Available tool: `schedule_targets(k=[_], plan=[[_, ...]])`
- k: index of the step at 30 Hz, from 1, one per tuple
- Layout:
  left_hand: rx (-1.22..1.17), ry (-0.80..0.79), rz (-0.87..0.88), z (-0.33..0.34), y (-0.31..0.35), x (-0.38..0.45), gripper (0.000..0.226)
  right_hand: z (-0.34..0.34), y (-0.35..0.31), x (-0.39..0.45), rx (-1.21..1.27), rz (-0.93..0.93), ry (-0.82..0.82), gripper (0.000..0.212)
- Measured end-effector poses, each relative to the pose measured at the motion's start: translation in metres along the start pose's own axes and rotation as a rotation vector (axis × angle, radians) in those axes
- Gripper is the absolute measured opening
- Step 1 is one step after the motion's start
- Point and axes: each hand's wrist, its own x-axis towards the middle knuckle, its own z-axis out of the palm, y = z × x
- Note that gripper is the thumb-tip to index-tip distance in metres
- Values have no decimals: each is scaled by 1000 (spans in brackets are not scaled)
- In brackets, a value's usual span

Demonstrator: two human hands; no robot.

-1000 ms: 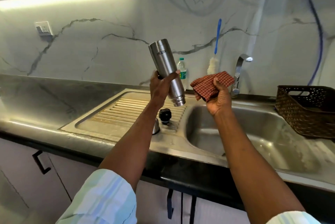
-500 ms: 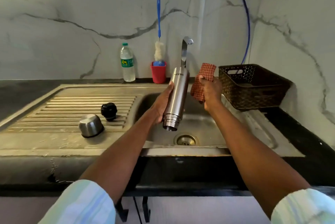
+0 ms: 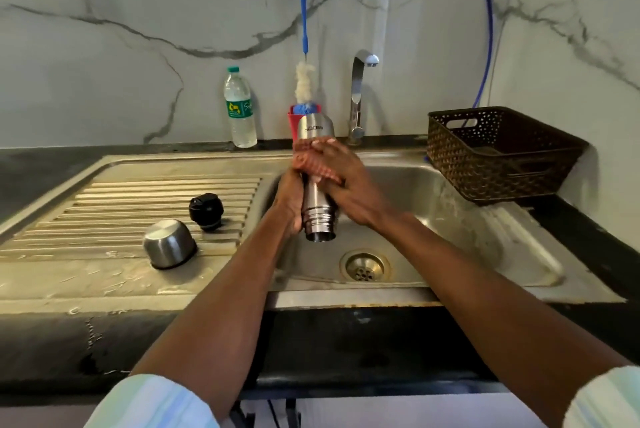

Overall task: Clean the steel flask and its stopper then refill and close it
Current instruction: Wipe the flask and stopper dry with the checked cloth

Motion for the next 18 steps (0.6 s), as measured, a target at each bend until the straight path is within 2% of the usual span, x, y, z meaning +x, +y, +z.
schedule_targets(k=[3,5,6,9,11,13,16,18], plan=[[156,-9,-13,8,-9,-4,62,-17,-2,28,260,298,280,44],[178,-19,-20,14,-12,-5,65,-21,2,35,261,367,371,44],[160,-22,-19,14,-13,-4,64,-19,3,31,187,323,333,47],[81,30,44,4,-10,3,43,7,7,3,-97,122,30,60],[20,40,48,-1,-8,4,40,15,10,-5,-94,76,-65,61],[8,21,8,3,-7,-2,50,10,10,4,15,118,17,60],[95,-33,-80,9,-10,-5,79,-9,13,23,199,305,242,53],[138,-46,-115,13,-13,-4,82,-18,21,24,262,396,329,51]])
